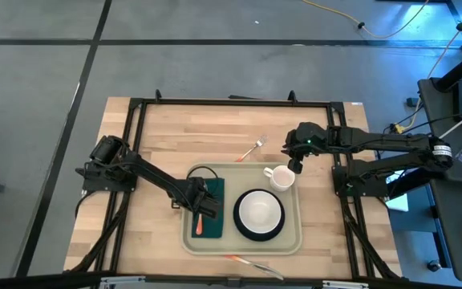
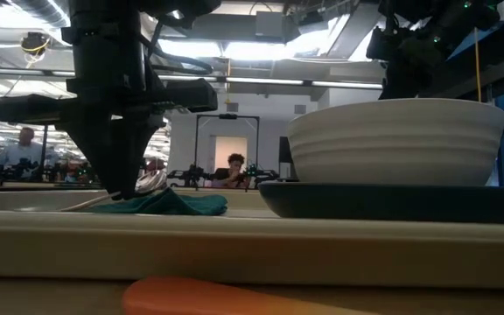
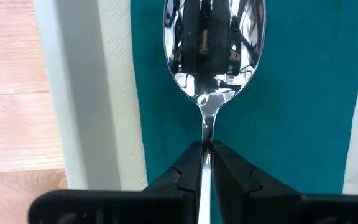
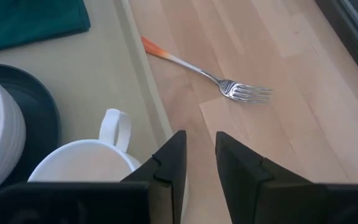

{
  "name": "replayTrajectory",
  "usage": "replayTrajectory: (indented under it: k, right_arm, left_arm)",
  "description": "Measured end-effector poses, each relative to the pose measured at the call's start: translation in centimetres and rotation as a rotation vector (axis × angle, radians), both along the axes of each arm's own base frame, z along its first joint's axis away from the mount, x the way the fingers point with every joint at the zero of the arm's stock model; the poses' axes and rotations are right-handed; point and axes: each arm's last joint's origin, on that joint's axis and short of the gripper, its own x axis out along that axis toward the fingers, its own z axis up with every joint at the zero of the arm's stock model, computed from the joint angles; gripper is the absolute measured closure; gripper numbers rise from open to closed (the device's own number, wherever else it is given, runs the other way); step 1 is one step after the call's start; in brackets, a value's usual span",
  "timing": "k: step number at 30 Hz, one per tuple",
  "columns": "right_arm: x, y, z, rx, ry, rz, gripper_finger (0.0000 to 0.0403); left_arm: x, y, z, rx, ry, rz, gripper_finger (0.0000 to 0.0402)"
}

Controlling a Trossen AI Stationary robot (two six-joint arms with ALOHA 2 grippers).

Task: Set up tray
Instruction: Put the orange spoon on the green napkin, then put the orange fork on the green napkin

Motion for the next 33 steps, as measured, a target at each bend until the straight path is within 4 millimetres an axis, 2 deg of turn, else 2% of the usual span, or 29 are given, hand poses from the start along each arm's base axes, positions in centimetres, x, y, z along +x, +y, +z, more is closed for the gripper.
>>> replayTrajectory:
  k: [14, 25, 33]
  right_arm:
    - [0.0, 0.0, 0.0, 0.000, 0.006, 0.001, 0.0313]
    - [-0.1, 0.0, 0.0, 0.000, 0.008, 0.001, 0.0313]
    - [-0.1, 0.0, -0.1, 0.002, 0.018, 0.001, 0.0313]
  left_arm:
    - [-0.1, 0.0, 0.0, 0.000, 0.010, -0.009, 0.0372]
    - [0.0, 0.3, 0.1, 0.019, 0.001, -0.012, 0.0330]
    - [-1.1, 1.0, 3.9, 0.137, -0.109, -0.059, 0.0310]
